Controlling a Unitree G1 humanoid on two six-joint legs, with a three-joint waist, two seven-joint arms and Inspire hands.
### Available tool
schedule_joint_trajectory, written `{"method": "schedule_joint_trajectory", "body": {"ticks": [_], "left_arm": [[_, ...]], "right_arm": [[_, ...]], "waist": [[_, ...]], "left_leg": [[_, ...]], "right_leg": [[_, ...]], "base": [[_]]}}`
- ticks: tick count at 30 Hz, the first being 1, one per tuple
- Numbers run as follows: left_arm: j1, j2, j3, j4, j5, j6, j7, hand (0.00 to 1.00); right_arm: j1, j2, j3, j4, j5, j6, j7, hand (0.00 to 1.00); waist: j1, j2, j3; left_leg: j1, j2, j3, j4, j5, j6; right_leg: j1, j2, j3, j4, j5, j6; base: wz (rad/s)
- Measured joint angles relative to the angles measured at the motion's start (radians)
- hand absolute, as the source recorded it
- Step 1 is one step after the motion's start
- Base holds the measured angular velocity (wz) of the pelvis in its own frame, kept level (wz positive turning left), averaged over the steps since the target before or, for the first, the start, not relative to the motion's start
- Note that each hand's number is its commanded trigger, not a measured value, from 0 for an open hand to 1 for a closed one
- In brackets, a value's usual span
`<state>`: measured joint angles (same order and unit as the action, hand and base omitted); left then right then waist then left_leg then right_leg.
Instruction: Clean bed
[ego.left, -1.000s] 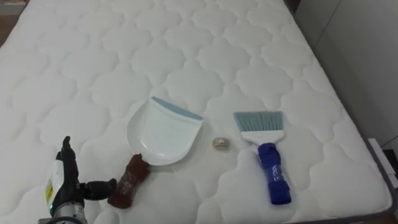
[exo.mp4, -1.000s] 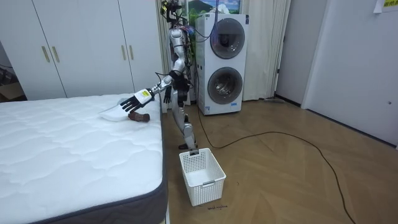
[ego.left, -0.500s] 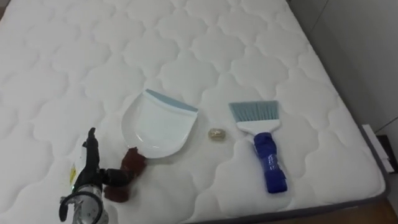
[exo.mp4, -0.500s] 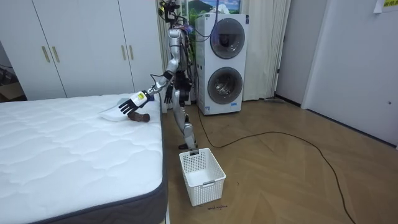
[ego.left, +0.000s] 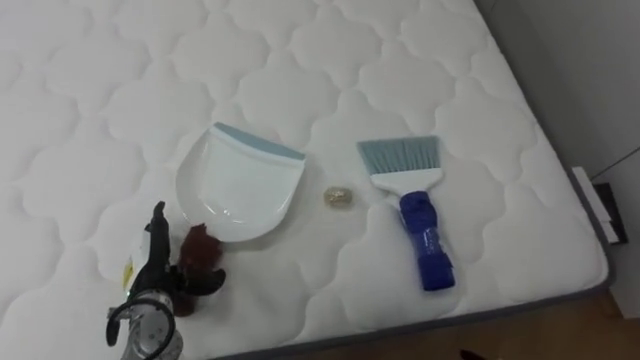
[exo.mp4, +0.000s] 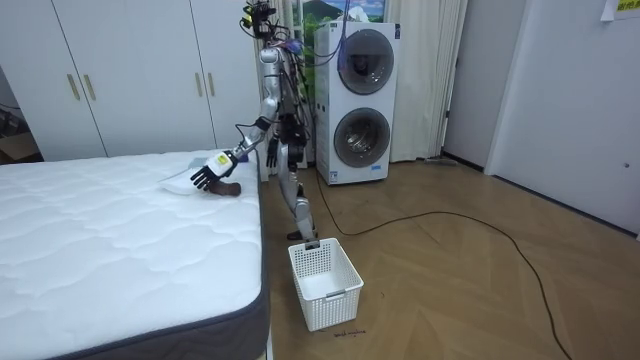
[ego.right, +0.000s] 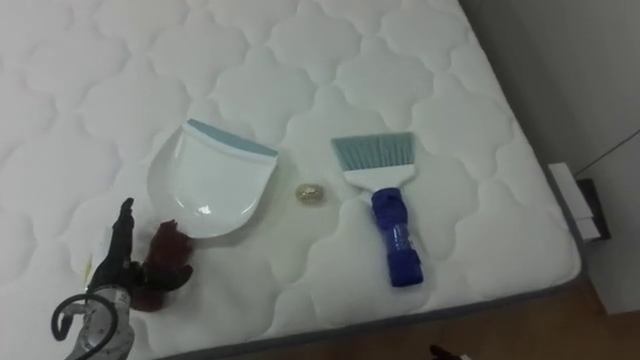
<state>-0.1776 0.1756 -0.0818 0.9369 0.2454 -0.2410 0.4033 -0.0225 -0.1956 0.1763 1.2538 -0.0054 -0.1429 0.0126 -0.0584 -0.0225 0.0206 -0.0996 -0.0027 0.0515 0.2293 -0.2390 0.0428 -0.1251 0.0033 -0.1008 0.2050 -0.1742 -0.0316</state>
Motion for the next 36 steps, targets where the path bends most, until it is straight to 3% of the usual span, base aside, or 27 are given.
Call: {"method": "schedule_joint_trajectory", "body": {"ticks": [5, 10, 17, 19, 20, 21, 22, 23, 24, 25, 26, 27, 30, 36], "left_arm": [[-0.018, -0.001, 0.0, 0.008, -0.007, -0.006, 0.009, 0.0], [-0.034, -0.01, -0.022, 0.105, -0.018, -0.011, 0.008, 0.0], [-0.086, -0.011, -0.024, 0.189, -0.023, -0.012, 0.025, 0.0], [-0.103, -0.011, -0.023, 0.216, -0.048, -0.012, 0.027, 0.0], [-0.123, -0.012, -0.025, 0.23, -0.061, -0.014, 0.029, 0.0], [-0.151, -0.017, -0.048, 0.234, -0.074, -0.018, 0.029, 0.0], [-0.164, -0.021, -0.062, 0.234, -0.078, -0.024, 0.029, 0.0], [-0.181, -0.025, -0.082, 0.243, -0.078, -0.037, 0.032, 0.0], [-0.181, -0.033, -0.099, 0.255, -0.077, -0.05, 0.042, 0.0], [-0.181, -0.035, -0.102, 0.262, -0.077, -0.052, 0.048, 0.11], [-0.183, -0.035, -0.099, 0.268, -0.079, -0.049, 0.059, 0.69], [-0.185, -0.036, -0.098, 0.278, -0.095, -0.047, 0.069, 1.0], [-0.202, -0.04, -0.09, 0.305, -0.105, -0.032, 0.084, 1.0], [-0.221, -0.017, -0.077, 0.319, -0.136, -0.007, 0.114, 1.0]], "right_arm": [[-0.008, 0.002, 0.005, 0.001, 0.0, 0.0, -0.025, 0.0], [-0.038, 0.003, 0.062, 0.026, 0.005, 0.001, -0.031, 0.0], [-0.057, 0.002, 0.086, 0.033, 0.039, 0.003, -0.033, 0.0], [-0.062, 0.002, 0.087, 0.034, 0.05, 0.004, -0.034, 0.0], [-0.08, 0.003, 0.089, 0.034, 0.06, 0.004, -0.041, 0.0], [-0.078, -0.001, 0.089, 0.048, 0.079, 0.002, -0.05, 0.0], [-0.076, -0.002, 0.085, 0.057, 0.085, 0.004, -0.053, 0.0], [-0.078, 0.007, 0.084, 0.066, 0.098, 0.019, -0.053, 0.0], [-0.078, 0.007, 0.084, 0.066, 0.116, 0.026, -0.052, 0.0], [-0.082, 0.005, 0.086, 0.066, 0.118, 0.027, -0.054, 0.0], [-0.09, 0.003, 0.086, 0.064, 0.126, 0.031, -0.057, 0.0], [-0.096, 0.005, 0.09, 0.061, 0.135, 0.033, -0.062, 0.0], [-0.097, 0.002, 0.116, 0.05, 0.16, 0.045, -0.08, 0.0], [-0.097, 0.001, 0.118, 0.031, 0.189, 0.07, -0.084, 0.0]], "waist": [[-0.002, 0.0, 0.0011], [-0.01, -0.004, 0.0039], [-0.026, -0.005, 0.0079], [-0.036, -0.007, 0.011], [-0.046, -0.014, 0.0278], [-0.059, -0.009, 0.0322], [-0.058, -0.002, 0.0301], [-0.034, -0.016, 0.0341], [-0.016, -0.017, 0.0339], [-0.013, -0.016, 0.034], [-0.014, -0.015, 0.0346], [-0.017, -0.012, 0.034], [-0.025, 0.005, 0.033], [-0.027, -0.002, 0.0329]], "left_leg": [[-0.017, 0.001, 0.002, 0.001, 0.0, 0.0], [-0.022, 0.002, 0.003, 0.001, 0.0, 0.0], [-0.066, 0.003, 0.001, 0.038, 0.0, 0.0], [-0.093, -0.003, 0.005, 0.087, 0.0, -0.001], [-0.171, -0.015, 0.019, 0.182, -0.01, -0.011], [-0.242, -0.022, 0.012, 0.122, 0.014, -0.019], [-0.273, -0.015, 0.01, 0.07, 0.064, -0.021], [-0.296, -0.005, 0.059, 0.063, 0.139, 0.02], [-0.295, -0.003, 0.076, 0.061, 0.139, 0.021], [-0.295, -0.006, 0.076, 0.063, 0.139, 0.021], [-0.295, -0.01, 0.073, 0.064, 0.138, 0.021], [-0.298, -0.01, 0.072, 0.064, 0.138, 0.02], [-0.3, -0.003, 0.076, 0.063, 0.138, 0.02], [-0.307, -0.001, 0.085, 0.063, 0.145, 0.011]], "right_leg": [[-0.02, 0.001, 0.004, 0.003, 0.0, 0.0], [-0.033, 0.003, 0.016, 0.011, 0.0, 0.0], [-0.073, -0.003, -0.006, 0.044, 0.0, 0.0], [-0.071, -0.01, 0.015, 0.041, 0.001, -0.001], [-0.065, -0.025, 0.093, 0.033, 0.001, -0.002], [-0.081, -0.03, 0.137, 0.035, 0.001, 0.0], [-0.097, -0.029, 0.134, 0.042, -0.004, 0.008], [-0.127, -0.04, 0.127, 0.075, -0.029, 0.034], [-0.145, -0.048, 0.091, 0.08, -0.029, 0.041], [-0.149, -0.054, 0.072, 0.076, -0.025, 0.043], [-0.154, -0.06, 0.044, 0.064, -0.019, 0.042], [-0.153, -0.06, 0.019, 0.063, -0.015, 0.037], [-0.175, -0.054, 0.009, 0.093, -0.013, 0.031], [-0.231, -0.056, 0.015, 0.158, -0.036, 0.019]], "base": [[-0.04], [-0.07], [0.0], [0.13], [0.61], [0.71], [0.5], [0.0], [-0.21], [-0.4], [-0.41], [-0.41], [-0.2], [-0.12]]}}
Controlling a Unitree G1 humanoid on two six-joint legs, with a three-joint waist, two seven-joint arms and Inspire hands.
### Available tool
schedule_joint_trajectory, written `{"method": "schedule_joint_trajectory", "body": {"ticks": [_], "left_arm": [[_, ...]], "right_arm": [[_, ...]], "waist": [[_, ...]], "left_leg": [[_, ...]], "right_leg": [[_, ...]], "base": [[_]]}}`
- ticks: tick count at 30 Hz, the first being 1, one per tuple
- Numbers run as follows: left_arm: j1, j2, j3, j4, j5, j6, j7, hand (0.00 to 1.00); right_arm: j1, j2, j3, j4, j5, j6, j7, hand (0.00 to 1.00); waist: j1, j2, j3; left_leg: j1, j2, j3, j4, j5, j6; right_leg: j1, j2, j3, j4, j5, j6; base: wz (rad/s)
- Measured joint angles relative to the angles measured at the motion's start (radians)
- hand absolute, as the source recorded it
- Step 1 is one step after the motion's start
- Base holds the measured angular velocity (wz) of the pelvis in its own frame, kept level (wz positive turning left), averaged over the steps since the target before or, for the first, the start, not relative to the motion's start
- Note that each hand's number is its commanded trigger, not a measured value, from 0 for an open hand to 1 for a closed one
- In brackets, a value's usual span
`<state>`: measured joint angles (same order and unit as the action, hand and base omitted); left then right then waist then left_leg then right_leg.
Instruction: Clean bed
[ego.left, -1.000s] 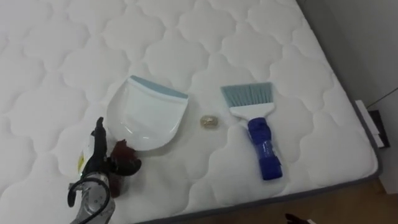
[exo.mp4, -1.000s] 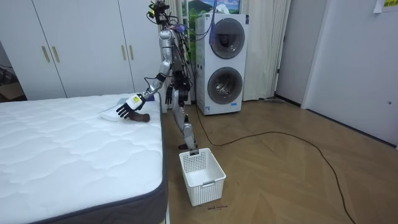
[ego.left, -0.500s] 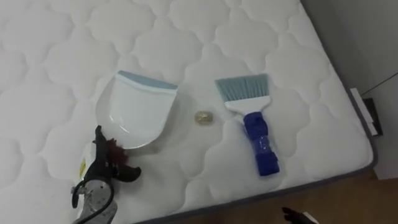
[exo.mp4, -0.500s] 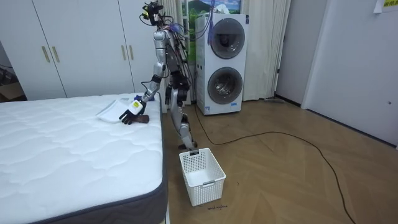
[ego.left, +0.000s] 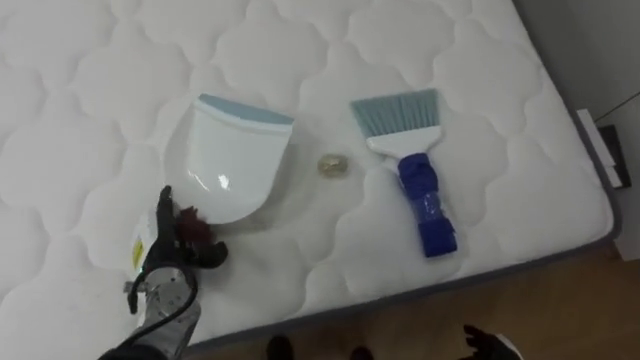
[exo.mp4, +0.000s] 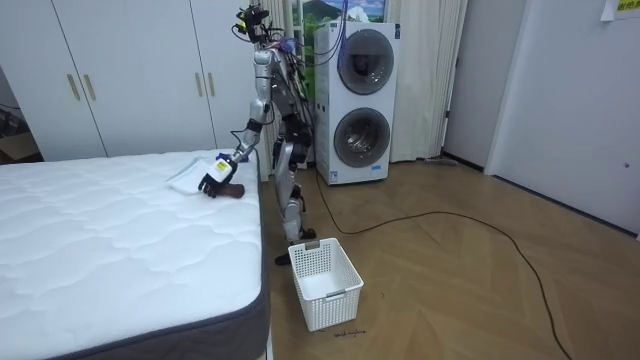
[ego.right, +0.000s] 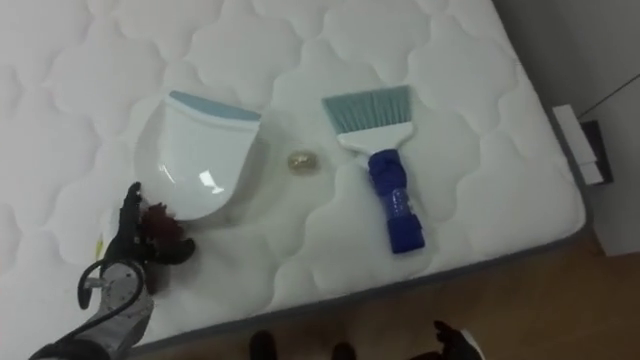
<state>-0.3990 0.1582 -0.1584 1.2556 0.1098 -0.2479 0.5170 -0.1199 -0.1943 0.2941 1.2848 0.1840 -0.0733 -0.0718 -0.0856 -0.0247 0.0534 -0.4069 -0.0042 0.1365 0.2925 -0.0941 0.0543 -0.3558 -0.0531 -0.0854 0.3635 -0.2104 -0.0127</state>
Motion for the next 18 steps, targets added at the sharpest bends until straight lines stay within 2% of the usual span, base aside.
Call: {"method": "schedule_joint_trajectory", "body": {"ticks": [3, 8, 12, 16, 18], "left_arm": [[-0.001, 0.001, 0.001, -0.004, -0.012, 0.008, 0.002, 1.0], [0.0, 0.001, 0.02, 0.002, -0.02, 0.011, 0.003, 1.0], [0.002, -0.001, 0.017, -0.001, -0.005, 0.003, 0.004, 1.0], [0.001, -0.005, 0.016, -0.006, 0.004, 0.0, 0.025, 1.0], [0.002, 0.0, 0.004, -0.009, 0.016, -0.003, 0.026, 1.0]], "right_arm": [[-0.001, 0.0, 0.005, 0.0, 0.011, 0.01, 0.007, 0.0], [-0.001, 0.0, 0.018, 0.001, 0.012, 0.01, 0.028, 0.0], [-0.002, 0.0, 0.023, 0.0, 0.012, 0.009, 0.031, 0.0], [-0.006, 0.0, 0.04, 0.0, 0.026, 0.008, 0.03, 0.0], [-0.007, 0.0, 0.045, 0.003, 0.053, 0.009, 0.03, 0.0]], "waist": [[0.001, -0.004, -0.0019], [0.001, -0.007, -0.0041], [0.0, -0.016, -0.009], [-0.002, -0.017, -0.0092], [-0.005, -0.018, -0.0085]], "left_leg": [[-0.015, 0.005, 0.0, 0.001, 0.016, -0.001], [-0.019, 0.008, -0.001, 0.007, 0.017, -0.002], [-0.023, 0.004, -0.001, 0.006, 0.017, -0.002], [-0.024, 0.006, 0.0, 0.009, 0.017, -0.002], [-0.024, 0.006, -0.002, 0.011, 0.017, -0.002]], "right_leg": [[-0.013, 0.002, -0.006, 0.003, 0.009, -0.004], [-0.015, 0.004, -0.01, 0.003, 0.011, -0.007], [-0.026, -0.001, -0.01, 0.03, 0.01, -0.006], [-0.026, 0.0, -0.012, 0.034, 0.009, -0.008], [-0.028, -0.007, -0.037, 0.033, 0.006, -0.009]], "base": [[0.02], [0.02], [0.0], [0.0], [0.04]]}}
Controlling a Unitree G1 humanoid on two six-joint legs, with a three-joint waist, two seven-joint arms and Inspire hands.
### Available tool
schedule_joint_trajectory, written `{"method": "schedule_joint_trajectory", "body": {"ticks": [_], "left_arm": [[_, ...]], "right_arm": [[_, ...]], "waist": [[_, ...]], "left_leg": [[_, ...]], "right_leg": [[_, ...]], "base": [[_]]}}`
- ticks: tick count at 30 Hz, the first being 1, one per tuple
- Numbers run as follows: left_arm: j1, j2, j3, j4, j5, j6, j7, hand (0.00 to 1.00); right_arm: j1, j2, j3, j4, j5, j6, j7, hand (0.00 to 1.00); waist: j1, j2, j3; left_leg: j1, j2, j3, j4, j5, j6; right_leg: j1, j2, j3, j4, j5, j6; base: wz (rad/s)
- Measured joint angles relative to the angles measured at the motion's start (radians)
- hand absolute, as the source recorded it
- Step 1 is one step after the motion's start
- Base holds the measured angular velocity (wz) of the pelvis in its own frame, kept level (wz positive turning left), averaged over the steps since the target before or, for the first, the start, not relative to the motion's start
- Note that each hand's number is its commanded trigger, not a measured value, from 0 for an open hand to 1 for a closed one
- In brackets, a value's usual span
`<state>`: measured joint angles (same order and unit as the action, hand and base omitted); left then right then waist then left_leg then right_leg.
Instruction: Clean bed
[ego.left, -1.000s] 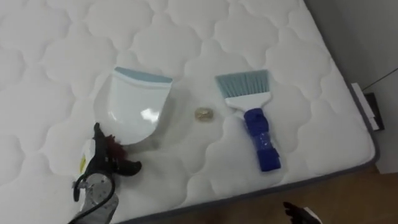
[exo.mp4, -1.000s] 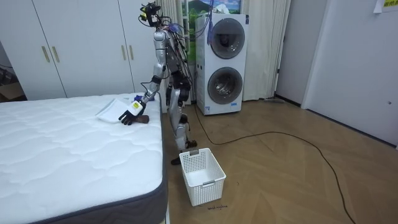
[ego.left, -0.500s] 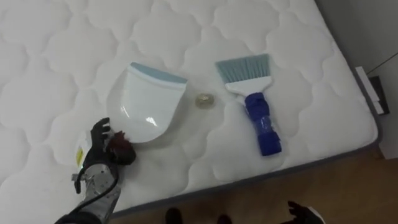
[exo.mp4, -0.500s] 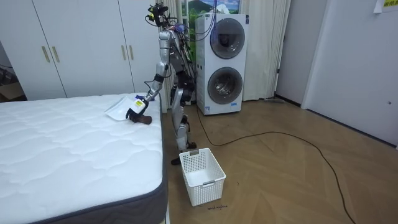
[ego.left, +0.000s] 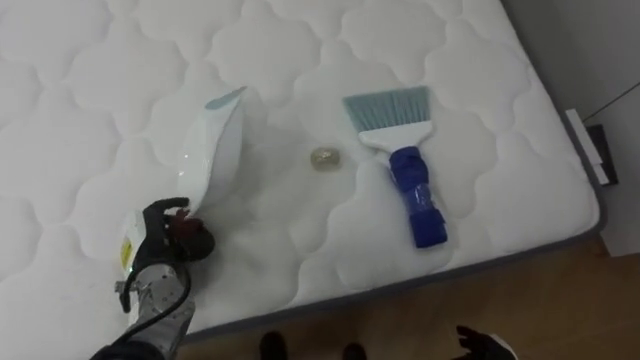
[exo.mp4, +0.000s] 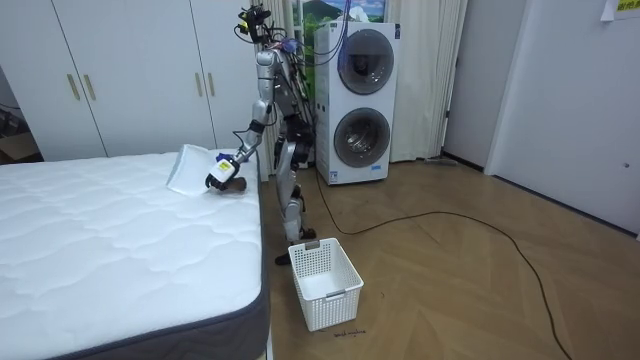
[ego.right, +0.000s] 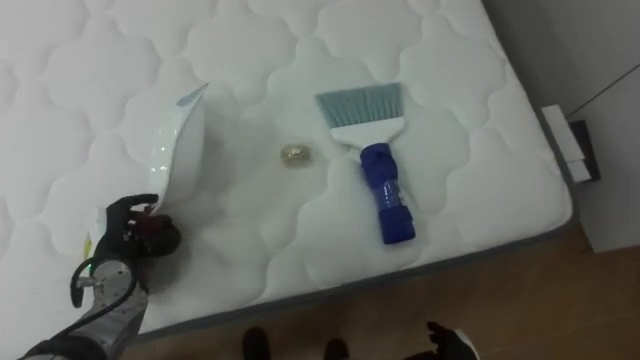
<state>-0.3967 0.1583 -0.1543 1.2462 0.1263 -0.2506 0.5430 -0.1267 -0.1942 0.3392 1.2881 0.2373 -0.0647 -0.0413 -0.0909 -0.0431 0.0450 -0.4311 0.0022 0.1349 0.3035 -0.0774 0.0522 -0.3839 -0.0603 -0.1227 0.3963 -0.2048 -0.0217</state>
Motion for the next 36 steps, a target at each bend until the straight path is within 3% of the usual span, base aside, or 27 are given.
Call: {"method": "schedule_joint_trajectory", "body": {"ticks": [4, 6, 13, 16, 20, 25, 28, 29, 33, 36], "left_arm": [[0.001, 0.004, -0.006, -0.001, 0.045, -0.007, 0.026, 1.0], [0.003, 0.024, -0.006, 0.0, 0.083, -0.013, 0.045, 1.0], [0.011, 0.036, -0.025, 0.0, 0.219, -0.016, 0.105, 1.0], [0.015, 0.048, -0.025, -0.002, 0.342, 0.004, 0.141, 1.0], [0.033, 0.088, -0.031, -0.009, 0.482, 0.021, 0.2, 1.0], [0.033, 0.115, -0.037, -0.013, 0.628, 0.059, 0.269, 1.0], [0.025, 0.136, -0.066, -0.012, 0.67, 0.074, 0.294, 1.0], [0.017, 0.147, -0.089, -0.013, 0.679, 0.079, 0.3, 1.0], [0.016, 0.211, -0.146, -0.016, 0.741, 0.091, 0.33, 1.0], [0.019, 0.24, -0.148, -0.027, 0.782, 0.092, 0.347, 1.0]], "right_arm": [[0.0, -0.001, -0.002, 0.0, -0.002, -0.004, 0.0, 0.0], [0.002, -0.001, -0.007, 0.0, -0.002, -0.008, -0.001, 0.0], [0.006, -0.003, -0.01, -0.001, 0.003, -0.01, -0.004, 0.0], [0.008, -0.014, -0.01, -0.001, -0.004, -0.011, -0.011, 0.0], [0.012, -0.018, -0.01, -0.001, -0.007, -0.009, -0.011, 0.0], [0.011, -0.028, -0.011, -0.002, -0.027, -0.008, -0.01, 0.0], [0.004, -0.044, -0.01, -0.003, -0.011, -0.01, -0.011, 0.0], [0.0, -0.054, -0.011, -0.001, 0.003, -0.008, -0.011, 0.0], [0.001, -0.074, -0.011, -0.005, 0.054, -0.01, -0.011, 0.0], [-0.009, -0.079, -0.054, -0.001, 0.113, -0.011, -0.008, 0.0]], "waist": [[-0.003, 0.0, -0.0001], [-0.001, 0.001, -0.0003], [0.005, 0.007, 0.0017], [0.012, 0.017, 0.0014], [0.01, 0.022, 0.0006], [0.009, 0.03, 0.002], [0.006, 0.057, 0.0088], [0.007, 0.069, 0.0155], [0.005, 0.085, 0.0149], [-0.002, 0.091, 0.015]], "left_leg": [[-0.001, 0.002, -0.001, 0.002, 0.0, -0.001], [-0.008, 0.003, -0.003, 0.005, 0.0, -0.001], [-0.014, 0.004, -0.007, 0.005, -0.001, -0.002], [-0.017, 0.004, -0.008, 0.002, -0.001, -0.003], [-0.017, 0.005, -0.008, 0.001, -0.004, -0.007], [-0.02, 0.002, -0.007, 0.002, -0.005, -0.007], [-0.029, 0.003, -0.01, 0.015, -0.006, -0.006], [-0.032, 0.004, -0.009, 0.021, -0.007, -0.005], [-0.042, 0.0, 0.003, 0.031, -0.008, -0.005], [-0.055, 0.001, -0.001, 0.042, -0.007, -0.005]], "right_leg": [[0.008, -0.01, -0.038, -0.006, -0.001, -0.001], [0.008, -0.008, -0.049, -0.017, 0.001, -0.003], [0.005, -0.009, -0.052, -0.015, 0.001, -0.003], [0.001, -0.008, -0.051, -0.018, 0.001, -0.003], [-0.001, -0.008, -0.048, -0.014, 0.001, -0.004], [-0.011, -0.012, -0.046, 0.007, -0.005, -0.003], [-0.018, -0.014, -0.052, 0.018, -0.005, -0.003], [-0.02, -0.017, -0.053, 0.023, -0.005, -0.003], [-0.052, -0.031, -0.047, 0.063, -0.023, -0.009], [-0.06, -0.035, -0.056, 0.071, -0.034, -0.013]], "base": [[0.0], [0.0], [0.01], [0.0], [0.0], [0.0], [0.01], [0.0], [-0.06], [0.04]]}}
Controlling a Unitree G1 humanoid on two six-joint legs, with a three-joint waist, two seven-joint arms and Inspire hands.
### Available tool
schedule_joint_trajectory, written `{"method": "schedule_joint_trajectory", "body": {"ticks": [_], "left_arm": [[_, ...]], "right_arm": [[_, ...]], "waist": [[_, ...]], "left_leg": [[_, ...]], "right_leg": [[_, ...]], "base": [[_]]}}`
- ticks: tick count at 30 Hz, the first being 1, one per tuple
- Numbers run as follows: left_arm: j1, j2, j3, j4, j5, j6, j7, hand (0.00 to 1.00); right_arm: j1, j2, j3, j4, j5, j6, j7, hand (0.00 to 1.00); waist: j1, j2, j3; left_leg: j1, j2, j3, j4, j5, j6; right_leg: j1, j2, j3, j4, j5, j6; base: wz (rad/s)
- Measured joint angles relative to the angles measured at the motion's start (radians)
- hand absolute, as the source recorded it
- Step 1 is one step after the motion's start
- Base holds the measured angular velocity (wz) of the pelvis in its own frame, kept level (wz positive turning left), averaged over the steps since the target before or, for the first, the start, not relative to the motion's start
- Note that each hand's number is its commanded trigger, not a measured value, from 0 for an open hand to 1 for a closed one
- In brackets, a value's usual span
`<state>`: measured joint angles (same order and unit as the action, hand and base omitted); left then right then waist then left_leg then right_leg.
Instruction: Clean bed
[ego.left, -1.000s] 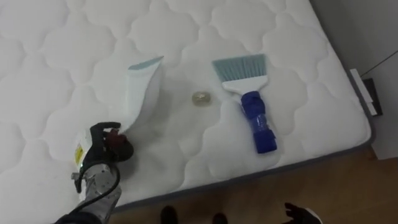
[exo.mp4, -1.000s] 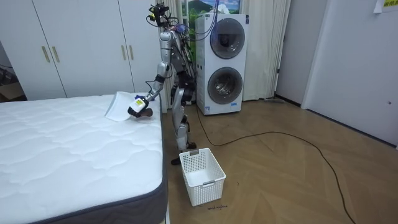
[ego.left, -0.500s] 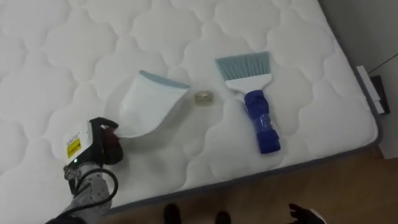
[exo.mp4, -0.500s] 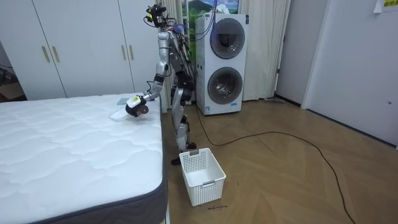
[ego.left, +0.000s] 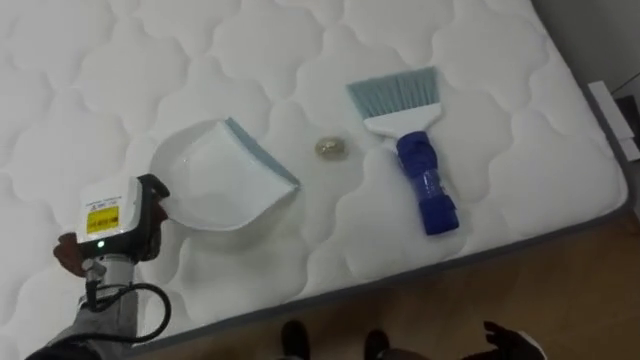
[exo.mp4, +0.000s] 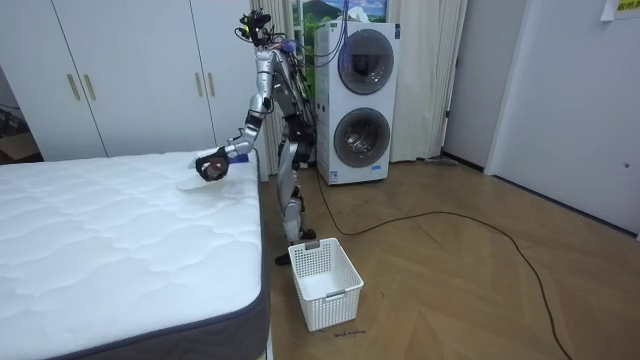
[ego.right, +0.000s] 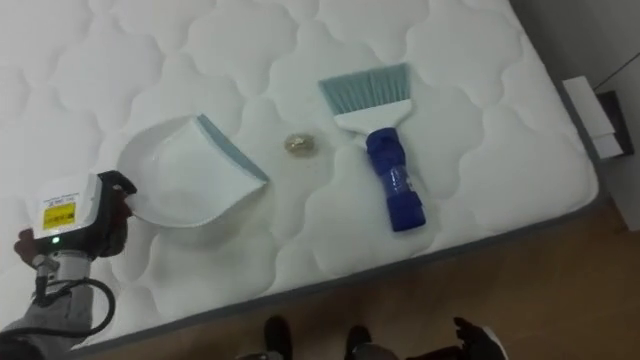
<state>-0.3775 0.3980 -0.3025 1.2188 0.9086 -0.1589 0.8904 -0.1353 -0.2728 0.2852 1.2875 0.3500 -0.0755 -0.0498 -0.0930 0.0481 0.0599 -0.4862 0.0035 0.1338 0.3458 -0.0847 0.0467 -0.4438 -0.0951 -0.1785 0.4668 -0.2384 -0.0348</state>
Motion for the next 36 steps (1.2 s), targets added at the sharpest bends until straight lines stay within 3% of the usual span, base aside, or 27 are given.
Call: {"method": "schedule_joint_trajectory", "body": {"ticks": [4, 10, 14, 16, 21, 24, 27, 31, 36], "left_arm": [[0.012, 0.011, -0.017, -0.018, 0.009, 0.005, 0.013, 1.0], [0.031, 0.069, -0.056, -0.083, 0.047, 0.007, 0.023, 1.0], [0.041, 0.075, -0.085, -0.09, 0.046, 0.021, 0.061, 1.0], [0.054, 0.083, -0.088, -0.101, 0.046, 0.023, 0.08, 1.0], [0.072, 0.095, -0.105, -0.097, 0.034, 0.023, 0.11, 1.0], [0.068, 0.096, -0.103, -0.086, 0.018, 0.027, 0.111, 1.0], [0.063, 0.096, -0.108, -0.089, 0.018, 0.027, 0.111, 1.0], [0.064, 0.096, -0.114, -0.099, 0.02, 0.029, 0.109, 1.0], [0.049, 0.093, -0.132, -0.101, 0.017, 0.029, 0.083, 1.0]], "right_arm": [[-0.008, -0.015, -0.052, 0.005, 0.105, -0.004, 0.006, 0.0], [-0.071, -0.038, -0.137, -0.005, 0.219, -0.014, 0.012, 0.0], [-0.121, -0.052, -0.193, -0.085, 0.271, -0.019, -0.061, 0.0], [-0.135, -0.053, -0.21, -0.141, 0.258, -0.021, -0.104, 0.0], [-0.161, -0.053, -0.222, -0.274, 0.167, -0.02, -0.233, 0.0], [-0.212, -0.058, -0.227, -0.346, 0.146, -0.042, -0.304, 0.0], [-0.253, -0.058, -0.227, -0.372, 0.115, -0.079, -0.353, 0.0], [-0.278, -0.059, -0.221, -0.423, 0.068, -0.09, -0.39, 0.0], [-0.278, -0.059, -0.142, -0.49, -0.007, -0.111, -0.395, 0.0]], "waist": [[-0.013, 0.006, -0.0023], [-0.015, 0.005, -0.0018], [-0.018, -0.008, 0.0015], [-0.018, -0.018, 0.0014], [-0.017, -0.07, 0.0002], [-0.015, -0.086, 0.0011], [-0.009, -0.094, 0.0008], [0.001, -0.101, 0.0011], [0.012, -0.102, 0.0009]], "left_leg": [[-0.008, -0.001, -0.007, 0.009, 0.001, 0.0], [-0.013, -0.004, 0.004, 0.018, -0.002, 0.003], [-0.014, -0.007, 0.011, 0.023, -0.002, 0.003], [-0.025, -0.006, 0.018, 0.032, -0.003, 0.004], [-0.039, -0.009, 0.034, 0.049, -0.005, 0.008], [-0.048, -0.007, 0.053, 0.063, -0.01, 0.015], [-0.054, -0.004, 0.052, 0.075, -0.015, 0.017], [-0.067, -0.001, 0.051, 0.083, -0.016, 0.017], [-0.068, -0.001, 0.044, 0.084, -0.016, 0.017]], "right_leg": [[-0.002, -0.002, -0.003, 0.003, 0.0, 0.0], [-0.02, -0.008, 0.011, 0.032, -0.003, 0.003], [-0.036, -0.012, 0.027, 0.054, -0.009, 0.004], [-0.051, -0.012, 0.034, 0.067, -0.013, 0.005], [-0.083, -0.022, 0.048, 0.106, -0.023, 0.004], [-0.101, -0.026, 0.056, 0.123, -0.023, 0.005], [-0.1, -0.026, 0.05, 0.124, -0.024, 0.007], [-0.105, -0.026, 0.044, 0.124, -0.023, 0.007], [-0.096, -0.027, 0.035, 0.118, -0.023, 0.006]], "base": [[0.06], [-0.04], [-0.06], [-0.08], [-0.05], [-0.17], [-0.01], [0.02], [0.07]]}}
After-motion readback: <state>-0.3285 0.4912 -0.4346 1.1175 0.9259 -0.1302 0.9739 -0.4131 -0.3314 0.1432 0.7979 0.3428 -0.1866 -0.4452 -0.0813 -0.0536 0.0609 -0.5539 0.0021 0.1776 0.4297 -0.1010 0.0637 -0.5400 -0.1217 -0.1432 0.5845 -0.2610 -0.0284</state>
